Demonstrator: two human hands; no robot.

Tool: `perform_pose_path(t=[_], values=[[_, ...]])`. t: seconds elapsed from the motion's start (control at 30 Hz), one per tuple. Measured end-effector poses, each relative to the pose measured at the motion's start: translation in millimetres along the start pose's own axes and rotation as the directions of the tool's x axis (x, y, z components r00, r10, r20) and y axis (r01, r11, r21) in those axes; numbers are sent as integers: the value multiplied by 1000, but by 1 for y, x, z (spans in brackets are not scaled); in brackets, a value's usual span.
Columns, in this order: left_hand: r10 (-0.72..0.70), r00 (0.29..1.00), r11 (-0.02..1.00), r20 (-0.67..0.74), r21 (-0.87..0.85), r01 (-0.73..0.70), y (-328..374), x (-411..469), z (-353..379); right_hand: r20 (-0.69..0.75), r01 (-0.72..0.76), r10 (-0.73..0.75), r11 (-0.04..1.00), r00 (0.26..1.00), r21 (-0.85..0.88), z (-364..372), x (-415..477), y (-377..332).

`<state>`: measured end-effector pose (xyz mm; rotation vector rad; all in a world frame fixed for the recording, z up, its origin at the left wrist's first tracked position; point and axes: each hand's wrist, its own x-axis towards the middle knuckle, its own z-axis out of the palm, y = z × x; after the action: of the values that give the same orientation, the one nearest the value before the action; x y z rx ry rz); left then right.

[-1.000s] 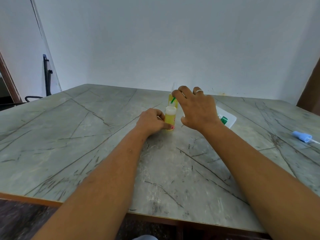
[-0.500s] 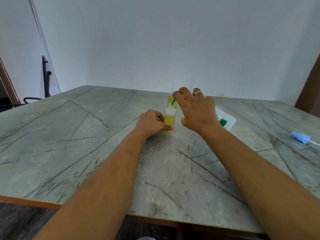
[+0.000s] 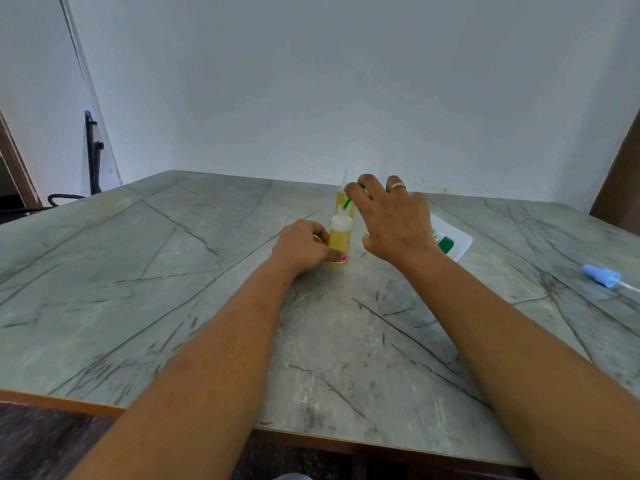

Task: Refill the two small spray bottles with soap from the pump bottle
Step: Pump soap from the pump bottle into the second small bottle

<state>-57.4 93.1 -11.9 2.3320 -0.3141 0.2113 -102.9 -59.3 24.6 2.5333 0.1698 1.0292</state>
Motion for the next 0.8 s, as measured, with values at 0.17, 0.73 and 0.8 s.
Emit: perform_pose_path(t=[0.17,0.73,0.8], values=[[-6,1000,1000,7,-9,6,0,0,1,-4,28,-29,999,1000,-18,1,-1,-1],[-3,1000,1000,12,5,3,0,2,1,5,19,-19,1000,1000,15,2,-1,1],[-6,1000,1000,10,11,6,0,3,1,10,6,-7,1000,1000,26,1,1,2]])
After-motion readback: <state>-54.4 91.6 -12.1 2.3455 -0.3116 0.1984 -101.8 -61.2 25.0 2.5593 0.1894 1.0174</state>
